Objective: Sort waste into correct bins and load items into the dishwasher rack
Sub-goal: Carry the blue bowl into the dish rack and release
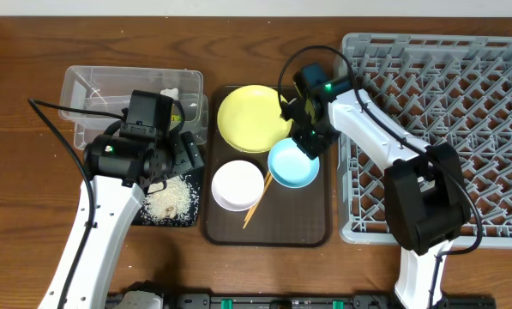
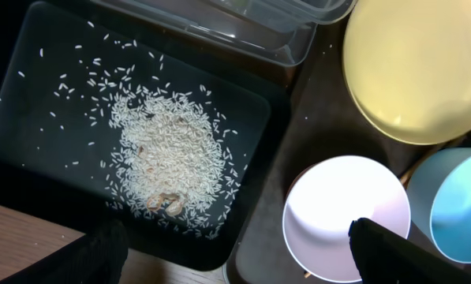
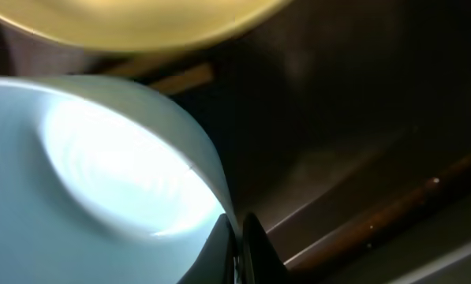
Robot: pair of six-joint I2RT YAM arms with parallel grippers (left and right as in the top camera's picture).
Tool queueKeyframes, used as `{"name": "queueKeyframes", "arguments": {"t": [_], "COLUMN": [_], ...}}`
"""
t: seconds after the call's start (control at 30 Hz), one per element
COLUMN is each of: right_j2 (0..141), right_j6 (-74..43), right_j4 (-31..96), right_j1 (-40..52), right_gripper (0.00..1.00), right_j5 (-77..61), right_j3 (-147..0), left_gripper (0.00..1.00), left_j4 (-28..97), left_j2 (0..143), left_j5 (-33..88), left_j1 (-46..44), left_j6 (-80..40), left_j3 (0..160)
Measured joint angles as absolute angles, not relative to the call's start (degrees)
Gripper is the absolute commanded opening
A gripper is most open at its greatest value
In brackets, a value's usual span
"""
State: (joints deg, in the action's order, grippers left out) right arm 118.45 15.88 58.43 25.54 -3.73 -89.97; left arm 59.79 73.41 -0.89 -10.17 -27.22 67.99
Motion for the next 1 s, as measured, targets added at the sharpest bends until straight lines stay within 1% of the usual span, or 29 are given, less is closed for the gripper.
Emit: {"name": "queueKeyframes", "arguments": {"t": [0.3,0.4,0.53,0.63,0.73,0.9,1.0], "right_j2": [116.64,112.46,104.38,99.77,98.96,102.52,105.32], "right_j6": [15.75,15.4,13.56,12.14,11.42,10.81,10.79], "right_j4": [63.72,62.41,56.6,51.11,46.41,38.11,35.31], "right_j1": [24.21,22.09,18.96,16.49,14.59,12.64,12.25], "right_gripper": [0.01,0.01,0.01,0.01,0.01,0.01,0.01], "right_j5": [-0.27,1.76,6.44,13.34,21.71,36.64,43.03], "right_j3": [-92.31,-95.02,-97.95,-99.02,-99.42,-99.33,-99.31], "left_gripper": [0.92,0.92,0.92,0.92,0.92,0.92,0.92], "left_j4": [59.79,59.79,59.79,59.79,59.79,59.72,59.61], "left_j2": [73.41,73.41,73.41,73.41,73.41,73.41,73.41], "left_j5": [-0.89,-0.89,-0.89,-0.91,-0.91,-1.02,-1.13], "left_j1": [-10.17,-10.17,-10.17,-10.17,-10.17,-10.17,-10.17], "left_j6": [-27.22,-27.22,-27.22,-27.22,-27.22,-27.22,-27.22], "left_j3": [67.99,67.99,67.99,67.99,67.99,67.99,67.99]}}
